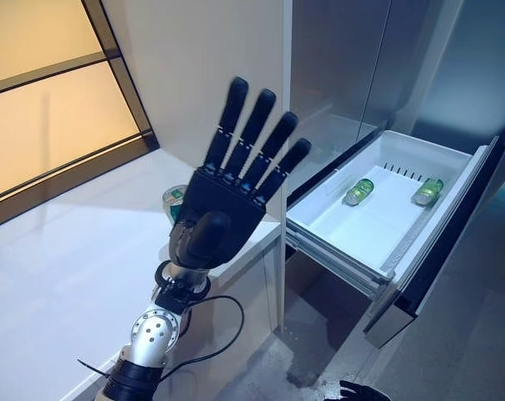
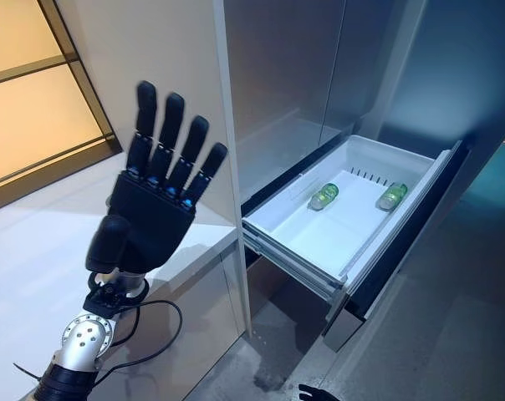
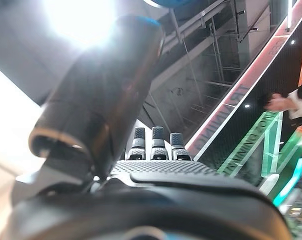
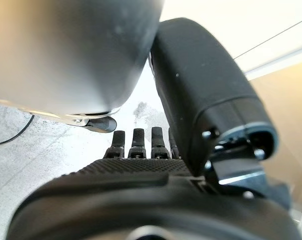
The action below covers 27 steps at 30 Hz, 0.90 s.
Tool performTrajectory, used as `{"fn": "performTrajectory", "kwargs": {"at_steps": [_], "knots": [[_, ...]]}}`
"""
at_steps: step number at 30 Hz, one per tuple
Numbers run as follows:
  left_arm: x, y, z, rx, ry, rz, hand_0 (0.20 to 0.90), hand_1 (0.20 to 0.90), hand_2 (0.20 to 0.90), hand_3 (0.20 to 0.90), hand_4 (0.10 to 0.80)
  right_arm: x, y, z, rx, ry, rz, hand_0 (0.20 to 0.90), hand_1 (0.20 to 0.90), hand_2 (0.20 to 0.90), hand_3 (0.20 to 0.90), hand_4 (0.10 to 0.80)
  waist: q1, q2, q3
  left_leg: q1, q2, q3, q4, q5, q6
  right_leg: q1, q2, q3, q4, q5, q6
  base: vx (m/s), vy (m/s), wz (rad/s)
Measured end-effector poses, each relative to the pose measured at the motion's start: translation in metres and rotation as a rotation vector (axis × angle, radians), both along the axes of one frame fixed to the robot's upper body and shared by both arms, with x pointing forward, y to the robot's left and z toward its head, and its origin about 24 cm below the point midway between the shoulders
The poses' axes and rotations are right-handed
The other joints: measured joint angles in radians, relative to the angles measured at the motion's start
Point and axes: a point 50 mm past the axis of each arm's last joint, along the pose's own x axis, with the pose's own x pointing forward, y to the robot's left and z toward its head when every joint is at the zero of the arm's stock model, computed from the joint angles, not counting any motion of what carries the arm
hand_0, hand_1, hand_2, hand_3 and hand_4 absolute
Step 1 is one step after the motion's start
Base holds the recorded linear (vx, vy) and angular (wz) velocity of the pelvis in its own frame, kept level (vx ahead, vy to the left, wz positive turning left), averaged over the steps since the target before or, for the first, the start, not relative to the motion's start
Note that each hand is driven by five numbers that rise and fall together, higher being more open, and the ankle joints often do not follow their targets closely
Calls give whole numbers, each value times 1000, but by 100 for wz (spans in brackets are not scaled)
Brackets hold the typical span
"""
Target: Put drinks into fridge and close the fridge
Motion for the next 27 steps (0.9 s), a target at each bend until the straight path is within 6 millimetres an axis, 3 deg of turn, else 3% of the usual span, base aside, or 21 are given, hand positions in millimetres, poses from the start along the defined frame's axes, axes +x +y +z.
{"fn": "performTrajectory", "kwargs": {"at_steps": [6,13,15,18,27], "knots": [[-2,13,14,0,-60,168,900,900,900,900,800,-2,1,0,-2,-4,7,900,900,900,900,800,2,-1,-1,0,-1,-15,0,3,0,6,-2,-13,0,2,-3,16,-1,6],[4,70,32,200,-77,939,900,900,900,900,800,-3,0,0,-5,-4,5,900,900,900,900,800,22,1,-3,-1,1,-22,-1,5,-3,8,0,-21,0,1,-3,13,0,3],[4,79,35,224,-61,1047,900,900,900,900,800,-5,0,-1,-6,2,0,900,900,900,900,800,33,-3,-5,-2,0,-24,0,5,-3,7,-1,-22,0,1,-3,12,-1,2],[5,86,35,248,-34,1142,900,900,900,900,800,-8,2,-2,-1,12,1,900,900,900,900,800,58,-13,-11,-3,-1,-29,0,5,-3,8,-2,-25,0,-1,-3,23,0,6],[19,90,18,361,111,1171,900,900,900,900,800,-11,4,-3,5,30,-6,900,900,900,900,800,56,-20,-23,-4,-2,-39,0,6,-2,11,-2,-28,0,-4,-2,5,2,2]]}}
